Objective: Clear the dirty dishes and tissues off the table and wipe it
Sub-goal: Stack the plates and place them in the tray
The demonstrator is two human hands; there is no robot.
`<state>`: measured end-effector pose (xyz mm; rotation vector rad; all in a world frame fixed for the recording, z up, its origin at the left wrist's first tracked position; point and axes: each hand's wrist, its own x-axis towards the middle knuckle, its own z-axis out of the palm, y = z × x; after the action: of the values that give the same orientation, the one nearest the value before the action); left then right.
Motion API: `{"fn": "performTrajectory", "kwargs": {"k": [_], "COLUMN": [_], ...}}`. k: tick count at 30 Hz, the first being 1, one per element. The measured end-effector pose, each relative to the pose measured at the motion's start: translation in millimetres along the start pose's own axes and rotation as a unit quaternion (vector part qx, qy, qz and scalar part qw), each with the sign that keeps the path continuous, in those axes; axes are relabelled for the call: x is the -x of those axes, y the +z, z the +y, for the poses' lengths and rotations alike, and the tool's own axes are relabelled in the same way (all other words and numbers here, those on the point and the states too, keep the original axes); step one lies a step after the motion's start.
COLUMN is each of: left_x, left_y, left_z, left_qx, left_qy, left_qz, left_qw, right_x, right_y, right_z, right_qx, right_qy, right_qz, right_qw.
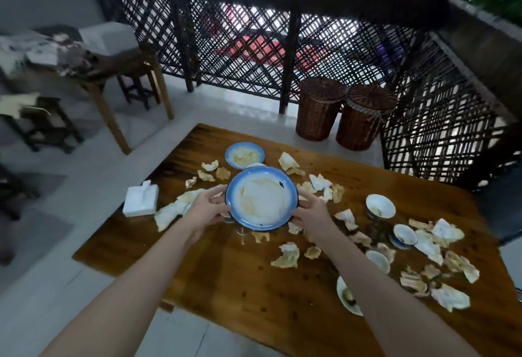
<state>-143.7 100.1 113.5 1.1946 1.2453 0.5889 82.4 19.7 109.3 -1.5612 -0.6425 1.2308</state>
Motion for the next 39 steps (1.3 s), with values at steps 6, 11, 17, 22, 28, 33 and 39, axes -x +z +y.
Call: {"fn": "performTrajectory", "kwargs": {"k": [6, 11, 17, 22, 28, 33, 39], "left_x": [-11, -40, -82, -117, -165, -223, -302], "left_y": [-33, -39, -36, -32, -44, -62, -81], "left_z": [-3, 3, 20, 25, 25, 33, 45], "left_qx": [-0.005, -0.009, -0.006, 0.004, -0.012, -0.013, -0.055], "left_qy": [-0.013, -0.022, -0.022, -0.05, -0.061, -0.073, -0.069], "left_qz": [0.02, 0.029, 0.027, 0.026, 0.007, -0.034, -0.054], "left_qw": [1.0, 0.999, 0.999, 0.998, 0.998, 0.997, 0.995], "right_x": [-24, -59, -108, -139, -172, -211, -272], "right_y": [32, 39, 37, 38, 49, 68, 99], "right_z": [-5, -8, -24, -26, -24, -29, -31], "right_qx": [0.026, 0.05, 0.054, 0.079, 0.108, 0.117, 0.095], "right_qy": [-0.015, -0.005, -0.001, -0.003, 0.002, 0.006, 0.009], "right_qz": [-0.019, -0.021, -0.024, -0.005, 0.014, 0.047, 0.089], "right_qw": [0.999, 0.999, 0.998, 0.997, 0.994, 0.992, 0.991]}}
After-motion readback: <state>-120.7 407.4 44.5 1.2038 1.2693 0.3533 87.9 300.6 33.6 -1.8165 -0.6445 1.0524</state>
